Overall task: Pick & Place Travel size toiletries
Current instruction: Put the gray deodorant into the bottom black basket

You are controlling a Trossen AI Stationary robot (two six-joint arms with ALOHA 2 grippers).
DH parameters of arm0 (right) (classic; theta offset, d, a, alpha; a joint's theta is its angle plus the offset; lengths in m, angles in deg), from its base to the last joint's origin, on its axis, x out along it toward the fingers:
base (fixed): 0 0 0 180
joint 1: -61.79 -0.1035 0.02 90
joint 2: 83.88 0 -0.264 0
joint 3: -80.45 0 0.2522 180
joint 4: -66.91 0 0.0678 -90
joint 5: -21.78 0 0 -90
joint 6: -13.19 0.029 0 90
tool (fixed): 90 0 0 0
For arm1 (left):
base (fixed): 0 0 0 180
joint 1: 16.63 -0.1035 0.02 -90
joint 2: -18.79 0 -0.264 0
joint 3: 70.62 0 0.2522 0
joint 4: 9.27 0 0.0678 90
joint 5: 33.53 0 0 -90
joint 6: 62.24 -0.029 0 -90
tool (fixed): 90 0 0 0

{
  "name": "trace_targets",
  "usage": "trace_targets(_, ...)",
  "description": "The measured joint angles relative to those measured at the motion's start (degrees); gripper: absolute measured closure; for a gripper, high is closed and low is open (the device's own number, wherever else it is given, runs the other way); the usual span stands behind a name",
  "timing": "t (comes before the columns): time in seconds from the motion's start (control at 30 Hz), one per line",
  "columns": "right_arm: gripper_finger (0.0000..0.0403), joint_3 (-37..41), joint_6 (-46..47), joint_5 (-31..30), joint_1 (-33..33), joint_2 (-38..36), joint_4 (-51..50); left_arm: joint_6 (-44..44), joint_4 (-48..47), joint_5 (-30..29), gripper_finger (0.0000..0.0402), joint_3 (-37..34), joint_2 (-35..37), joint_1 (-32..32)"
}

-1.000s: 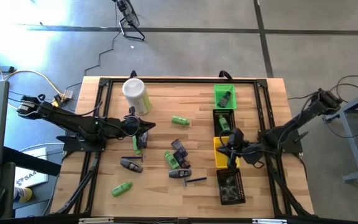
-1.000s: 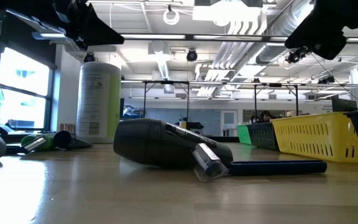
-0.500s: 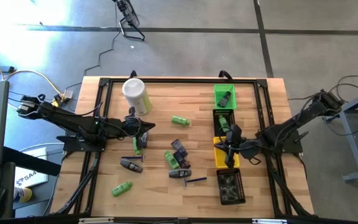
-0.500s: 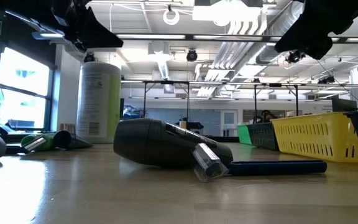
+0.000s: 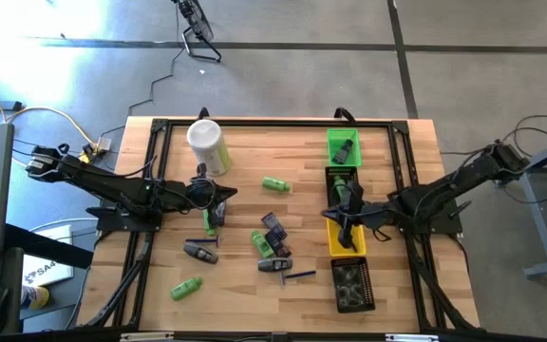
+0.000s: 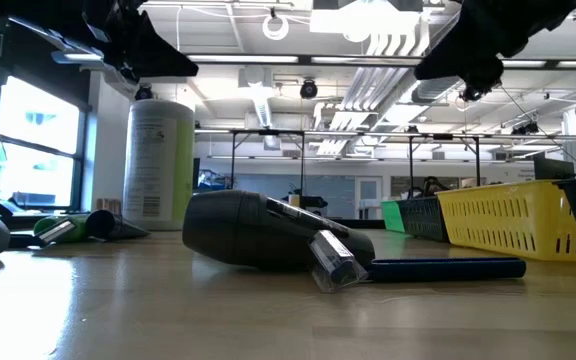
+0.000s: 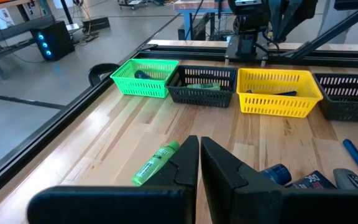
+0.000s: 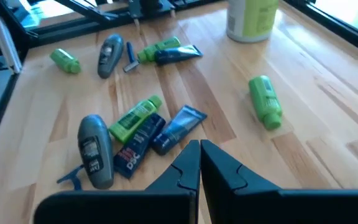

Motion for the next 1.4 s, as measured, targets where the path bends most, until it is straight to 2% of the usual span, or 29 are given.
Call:
trace_targets(0.33, 0.0398, 0.0, -4.4, 6.0, 4.2, 0.0, 6.1, 0.0, -0.6, 0.0, 0.0390, 0.0, 0.0, 0.0)
trace_targets(0.6, 0.0398, 0.0, -4.5, 6.1, 6.9, 0.0, 8.7, 3.8, -2.2, 0.4, 0.0390, 0.0, 0.0, 0.0)
trace_targets(1.03, 0.0398, 0.0, -7.5, 6.3, 10.2, 0.0, 10.7, 10.8, -7.3, 11.5, 0.0390, 0.0, 0.0, 0.0)
trace_targets(1.2, 0.0398, 0.0, -8.7, 6.3, 10.7, 0.0, 10.7, 15.0, -9.4, 13.0, 0.0390, 0.0, 0.0, 0.1)
trace_targets(1.4, 0.0398, 0.0, -9.0, 6.3, 10.7, 0.0, 10.7, 18.7, -19.2, 12.5, 0.0390, 3.5, -0.1, 2.2)
